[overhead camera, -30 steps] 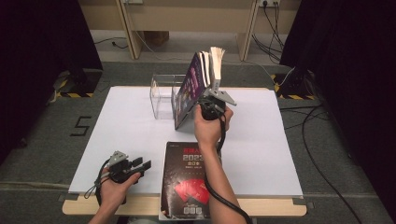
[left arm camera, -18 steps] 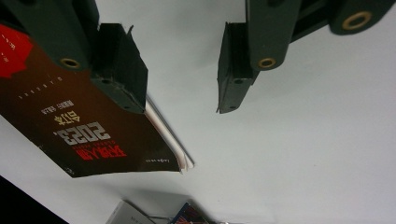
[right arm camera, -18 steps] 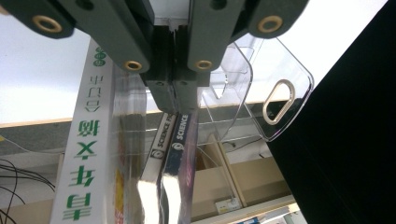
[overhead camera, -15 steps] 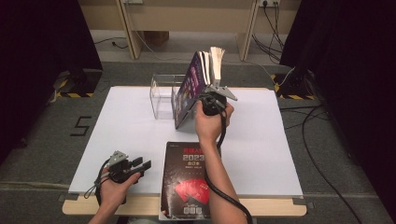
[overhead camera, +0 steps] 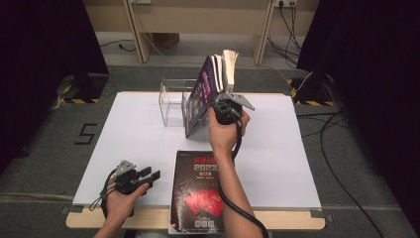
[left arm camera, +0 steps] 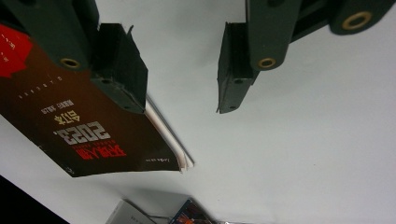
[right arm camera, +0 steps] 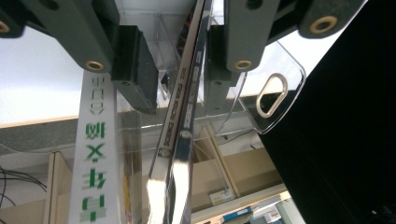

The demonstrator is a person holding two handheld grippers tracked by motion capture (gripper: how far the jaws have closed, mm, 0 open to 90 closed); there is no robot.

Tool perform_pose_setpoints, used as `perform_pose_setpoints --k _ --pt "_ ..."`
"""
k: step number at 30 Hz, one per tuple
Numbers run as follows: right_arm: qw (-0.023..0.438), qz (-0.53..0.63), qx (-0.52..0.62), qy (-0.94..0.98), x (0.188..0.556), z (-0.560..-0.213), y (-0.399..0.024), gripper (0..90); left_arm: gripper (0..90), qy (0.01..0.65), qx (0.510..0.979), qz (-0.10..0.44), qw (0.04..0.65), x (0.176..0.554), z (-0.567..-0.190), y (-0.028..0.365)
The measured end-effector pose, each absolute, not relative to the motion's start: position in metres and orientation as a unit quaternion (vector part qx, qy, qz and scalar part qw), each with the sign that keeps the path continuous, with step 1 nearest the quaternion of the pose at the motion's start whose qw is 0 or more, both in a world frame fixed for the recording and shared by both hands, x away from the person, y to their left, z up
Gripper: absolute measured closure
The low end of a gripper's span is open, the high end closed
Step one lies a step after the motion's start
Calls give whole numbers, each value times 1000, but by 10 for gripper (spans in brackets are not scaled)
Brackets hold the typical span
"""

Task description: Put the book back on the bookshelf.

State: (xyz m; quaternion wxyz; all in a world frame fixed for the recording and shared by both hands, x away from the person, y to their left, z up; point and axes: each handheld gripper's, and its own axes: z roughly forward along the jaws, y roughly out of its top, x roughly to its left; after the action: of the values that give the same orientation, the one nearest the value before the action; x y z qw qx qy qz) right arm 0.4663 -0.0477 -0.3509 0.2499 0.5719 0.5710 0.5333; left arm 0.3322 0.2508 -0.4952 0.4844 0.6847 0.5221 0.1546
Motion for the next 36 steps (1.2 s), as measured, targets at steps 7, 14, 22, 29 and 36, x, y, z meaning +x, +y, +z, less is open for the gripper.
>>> perform_pose_setpoints --k 7,14,22,29,36 --pt "244 523 579 576 482 -349 -44 670 523 522 684 154 486 333 -495 251" --pt "258 504 583 582 494 -347 -34 703 523 522 684 154 486 333 -494 252" --pt "273 493 583 585 499 -345 -25 709 522 521 684 153 487 333 -495 251" --pt "275 501 563 597 500 -341 -15 718 523 520 684 154 488 333 -495 251" --pt "271 510 546 607 500 -338 -3 715 522 521 683 154 488 333 -494 252"
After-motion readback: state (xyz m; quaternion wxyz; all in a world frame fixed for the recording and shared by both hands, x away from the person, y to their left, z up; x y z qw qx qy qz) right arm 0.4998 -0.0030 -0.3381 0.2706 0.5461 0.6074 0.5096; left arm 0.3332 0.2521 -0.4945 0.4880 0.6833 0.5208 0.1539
